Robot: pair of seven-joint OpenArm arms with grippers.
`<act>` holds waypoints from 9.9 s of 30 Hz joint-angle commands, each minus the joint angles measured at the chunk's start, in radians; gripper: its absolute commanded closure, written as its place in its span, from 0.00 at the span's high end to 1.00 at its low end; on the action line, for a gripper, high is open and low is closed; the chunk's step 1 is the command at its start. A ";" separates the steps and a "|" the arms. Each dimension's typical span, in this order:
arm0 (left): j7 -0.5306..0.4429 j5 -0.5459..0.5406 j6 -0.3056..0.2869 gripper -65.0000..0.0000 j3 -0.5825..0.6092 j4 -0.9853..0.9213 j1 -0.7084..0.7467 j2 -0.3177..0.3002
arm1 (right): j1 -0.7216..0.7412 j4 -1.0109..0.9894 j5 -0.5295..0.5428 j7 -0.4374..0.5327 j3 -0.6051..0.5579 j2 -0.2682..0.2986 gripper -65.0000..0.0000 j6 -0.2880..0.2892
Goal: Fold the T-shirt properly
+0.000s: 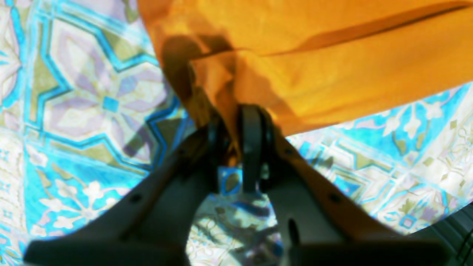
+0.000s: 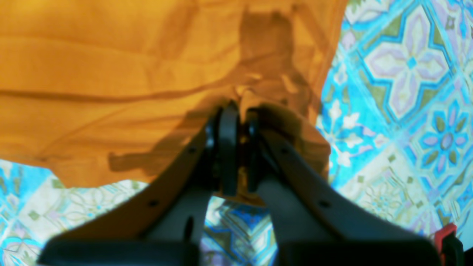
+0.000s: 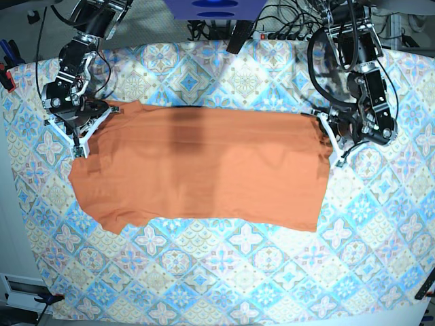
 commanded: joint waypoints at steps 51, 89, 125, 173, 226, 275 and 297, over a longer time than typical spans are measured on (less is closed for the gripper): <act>-0.114 0.094 0.002 0.66 -0.212 0.075 -0.025 0.026 | -0.053 0.201 0.009 0.013 0.072 0.019 0.34 0.002; -0.158 0.044 0.002 0.77 -0.137 0.145 0.066 -0.029 | -0.047 0.106 0.016 -0.071 0.069 0.022 0.55 0.040; -0.307 0.029 0.002 0.71 0.024 -0.131 0.051 -0.046 | 0.083 -0.280 0.013 -0.057 0.134 0.024 0.54 0.124; -0.361 -0.052 0.002 0.03 0.222 0.078 0.290 -0.051 | -0.084 -0.153 0.008 -0.172 0.088 0.024 0.05 0.124; -0.447 -0.045 0.002 0.03 0.127 0.121 0.531 -0.129 | -0.113 0.029 -0.132 -0.294 0.160 0.067 0.06 0.123; -0.379 -0.057 0.002 0.35 -0.005 -0.010 0.390 -0.129 | -0.099 0.195 -0.132 -0.229 0.134 0.067 0.60 0.123; -0.381 -0.193 0.002 0.73 0.004 -0.008 0.399 -0.164 | -0.099 0.194 -0.132 -0.229 0.132 0.065 0.60 0.123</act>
